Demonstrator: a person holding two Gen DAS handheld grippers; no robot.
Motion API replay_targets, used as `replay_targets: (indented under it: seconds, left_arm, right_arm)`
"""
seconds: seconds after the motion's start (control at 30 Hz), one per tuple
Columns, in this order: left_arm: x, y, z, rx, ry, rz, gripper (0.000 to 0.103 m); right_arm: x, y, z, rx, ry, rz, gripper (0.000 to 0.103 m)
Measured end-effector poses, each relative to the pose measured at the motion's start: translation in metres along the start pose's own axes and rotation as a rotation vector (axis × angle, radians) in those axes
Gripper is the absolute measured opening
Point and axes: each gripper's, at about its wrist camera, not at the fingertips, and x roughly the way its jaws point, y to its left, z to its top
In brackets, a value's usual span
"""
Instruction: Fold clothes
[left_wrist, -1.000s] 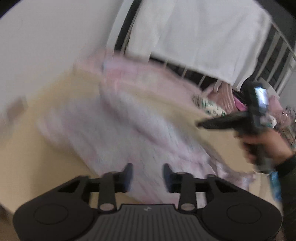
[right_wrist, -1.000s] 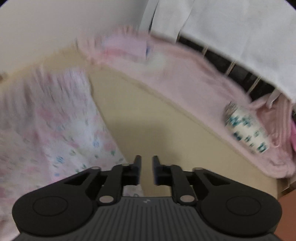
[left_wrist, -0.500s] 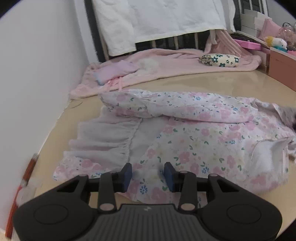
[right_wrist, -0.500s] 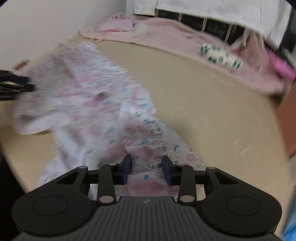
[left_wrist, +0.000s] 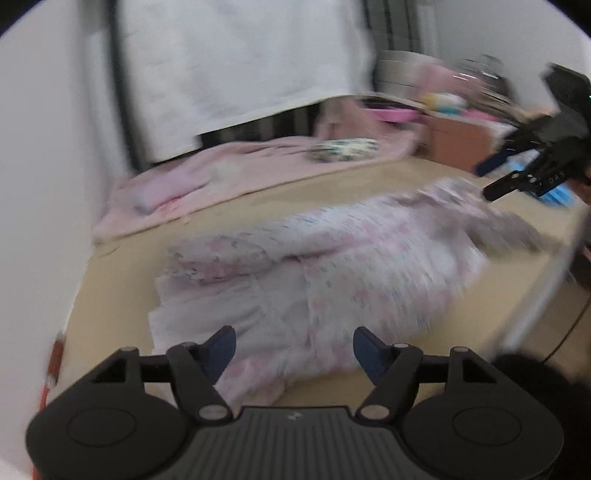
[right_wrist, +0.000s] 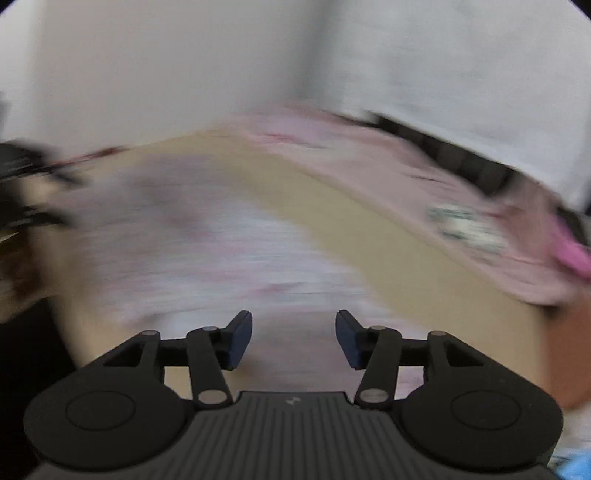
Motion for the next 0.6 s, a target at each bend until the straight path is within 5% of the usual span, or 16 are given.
replay_targets:
  seconds: [0.1, 0.37, 0.47, 0.6]
  left_arm:
    - [0.004, 0.001, -0.014, 0.068, 0.011, -0.058, 0.069]
    - [0.014, 0.032, -0.021, 0.093, 0.038, -0.110, 0.062]
    - [0.024, 0.047, -0.019, 0.073, 0.045, -0.112, 0.012]
    - [0.018, 0.046, -0.016, 0.099, 0.074, -0.177, 0.001]
  right_arm:
    - [0.019, 0.044, 0.000, -0.042, -0.032, 0.106, 0.052]
    - [0.032, 0.046, -0.013, -0.014, -0.007, 0.184, 0.034]
    - [0.036, 0.045, -0.018, 0.000, 0.004, 0.210, 0.010]
    - [0.041, 0.044, -0.025, 0.018, 0.019, 0.245, 0.001]
